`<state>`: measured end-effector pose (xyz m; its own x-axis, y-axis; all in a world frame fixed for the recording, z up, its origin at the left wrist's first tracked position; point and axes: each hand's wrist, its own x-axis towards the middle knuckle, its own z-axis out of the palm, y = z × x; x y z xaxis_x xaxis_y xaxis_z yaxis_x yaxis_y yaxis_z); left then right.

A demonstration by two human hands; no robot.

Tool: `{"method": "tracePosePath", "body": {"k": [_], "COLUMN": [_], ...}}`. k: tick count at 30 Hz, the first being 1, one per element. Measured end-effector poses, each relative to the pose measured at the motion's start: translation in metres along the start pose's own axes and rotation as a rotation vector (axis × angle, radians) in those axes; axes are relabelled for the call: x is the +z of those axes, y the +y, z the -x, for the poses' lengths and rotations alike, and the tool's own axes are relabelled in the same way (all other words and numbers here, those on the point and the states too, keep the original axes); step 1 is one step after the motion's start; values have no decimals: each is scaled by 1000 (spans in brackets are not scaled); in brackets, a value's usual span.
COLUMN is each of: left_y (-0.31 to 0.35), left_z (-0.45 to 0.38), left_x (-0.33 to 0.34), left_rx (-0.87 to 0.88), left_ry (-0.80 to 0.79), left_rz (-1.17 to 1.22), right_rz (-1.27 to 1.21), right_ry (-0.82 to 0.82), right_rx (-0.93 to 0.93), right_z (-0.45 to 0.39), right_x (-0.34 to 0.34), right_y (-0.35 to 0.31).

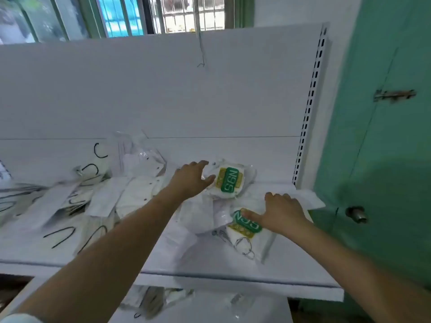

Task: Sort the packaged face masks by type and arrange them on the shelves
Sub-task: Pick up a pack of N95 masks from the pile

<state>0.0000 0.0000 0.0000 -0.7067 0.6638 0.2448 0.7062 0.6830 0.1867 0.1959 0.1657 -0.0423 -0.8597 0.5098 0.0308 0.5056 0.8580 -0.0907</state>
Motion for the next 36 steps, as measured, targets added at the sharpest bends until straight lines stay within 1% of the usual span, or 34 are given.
{"method": "tracePosePath", "body": {"k": [2,4,6,8,11,13,15,17,19,21,23,24,26,28,29,31,34,36], "left_y": [-4,-5,-3,-2,0,2,3,7,11,15,18,19,25,36,43,57,73,74], "left_z": [-20,-35,-50,-62,-73,-75,-77,-77,-75,-70,-61,-57,-44,-27,-18,-1,18,26], "left_x": [11,24,38,49,63,65,62,56,48,40,31,29,25,25,24,29,34,32], "left_rx": [-50,-117,-190,-250,-333,-346,-320,-275,-264,-309,-347,-348,-345,-348,-347,-325,-337,-296], "left_ry": [-61,-146,-185,-179,-172,-200,-223,-201,-177,-167,-177,-190,-208,-228,-250,-314,-377,-479], "left_rz": [18,73,202,319,459,529,645,769,905,1063,1250,1350,1489,1549,1576,1666,1778,1850], "right_rz": [58,-5,-108,-179,-415,-494,-504,-492,-550,-646,-769,-887,-1204,-1492,-1564,-1612,-1737,-1736], "right_ry": [-113,-189,-210,-180,-207,-245,-253,-247,-269,-297,-274,-249,-202,-171,-166,-157,-180,-184], "right_rx": [26,41,54,61,68,64,46,17,-9,-16,-6,-2,6,24,18,21,104,124], "right_z": [-12,-18,-20,-20,-12,-5,-2,-3,-5,-4,-2,-2,-1,-4,-8,-17,-24,-24], "right_x": [5,11,16,14,8,2,-8,-21,-34,-46,-57,-62,-67,-68,-65,-54,-43,-40], "right_y": [-5,-5,-5,-5,-3,2,9,18,29,41,53,58,64,62,58,48,38,39]}}
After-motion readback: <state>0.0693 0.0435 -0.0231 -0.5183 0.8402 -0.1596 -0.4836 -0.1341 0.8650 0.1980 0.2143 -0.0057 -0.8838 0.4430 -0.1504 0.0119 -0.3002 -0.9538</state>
